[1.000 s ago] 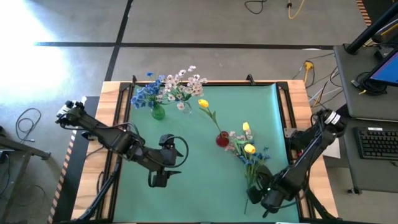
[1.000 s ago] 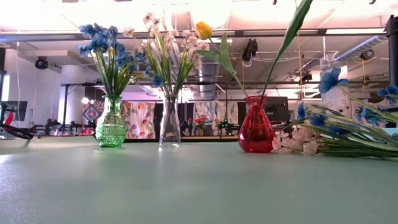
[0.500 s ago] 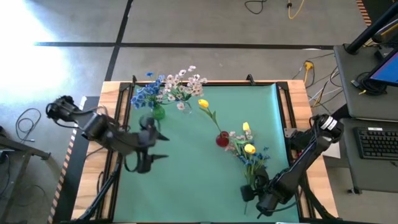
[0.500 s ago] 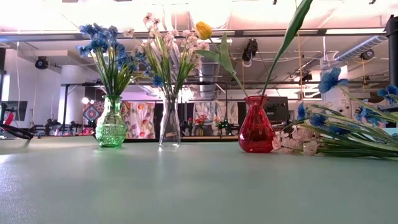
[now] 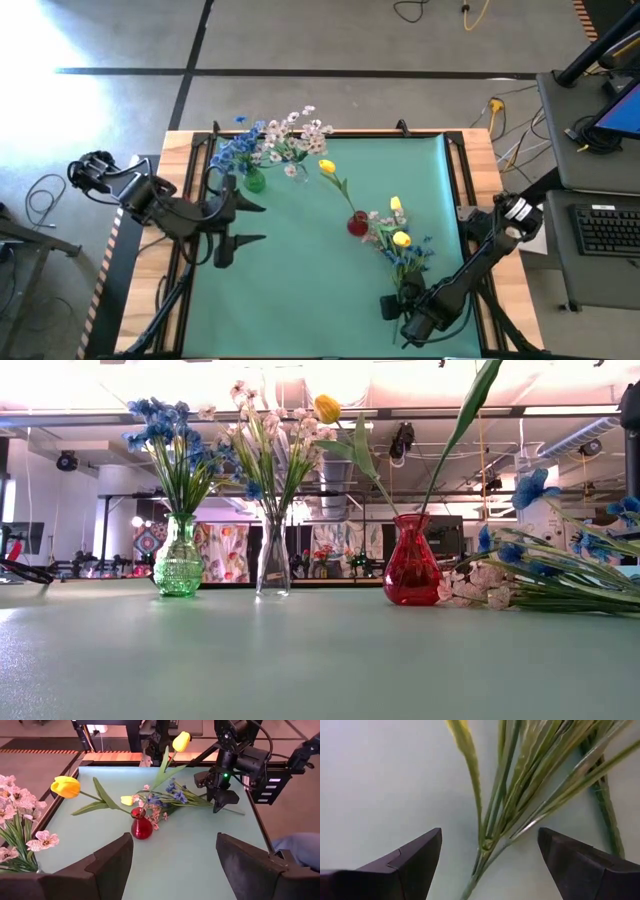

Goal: Sort flowers into vase by color
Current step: Put the blue flowers into the green vase

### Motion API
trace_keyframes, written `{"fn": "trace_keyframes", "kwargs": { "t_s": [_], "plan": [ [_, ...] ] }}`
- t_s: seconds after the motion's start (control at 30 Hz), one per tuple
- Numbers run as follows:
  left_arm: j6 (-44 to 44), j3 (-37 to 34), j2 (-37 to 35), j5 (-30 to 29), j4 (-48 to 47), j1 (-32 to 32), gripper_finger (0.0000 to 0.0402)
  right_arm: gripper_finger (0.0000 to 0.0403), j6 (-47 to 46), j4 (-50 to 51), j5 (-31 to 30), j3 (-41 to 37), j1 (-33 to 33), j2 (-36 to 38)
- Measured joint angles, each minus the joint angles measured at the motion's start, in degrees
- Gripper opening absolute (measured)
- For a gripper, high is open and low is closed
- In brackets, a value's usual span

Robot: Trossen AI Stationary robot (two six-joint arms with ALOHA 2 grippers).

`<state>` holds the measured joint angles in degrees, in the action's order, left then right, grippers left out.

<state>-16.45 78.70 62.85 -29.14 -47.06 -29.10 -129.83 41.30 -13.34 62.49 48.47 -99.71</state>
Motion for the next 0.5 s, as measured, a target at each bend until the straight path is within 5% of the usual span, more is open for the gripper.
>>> {"fn": "trace_keyframes", "kwargs": {
  "t_s": [0.23, 0.5],
  "plan": [
    [3.0, 0.0, 0.0, 0.0, -0.2, 0.0, 0.0271, 0.0309, -1.2, 0.7, 0.1, 0.3, -0.1, -0.4],
    [6.0, 0.0, 1.2, 0.1, -2.5, 0.0, 0.0271, 0.0176, -1.2, 1.8, 0.3, 0.7, -0.3, -0.4]
  ]
}}
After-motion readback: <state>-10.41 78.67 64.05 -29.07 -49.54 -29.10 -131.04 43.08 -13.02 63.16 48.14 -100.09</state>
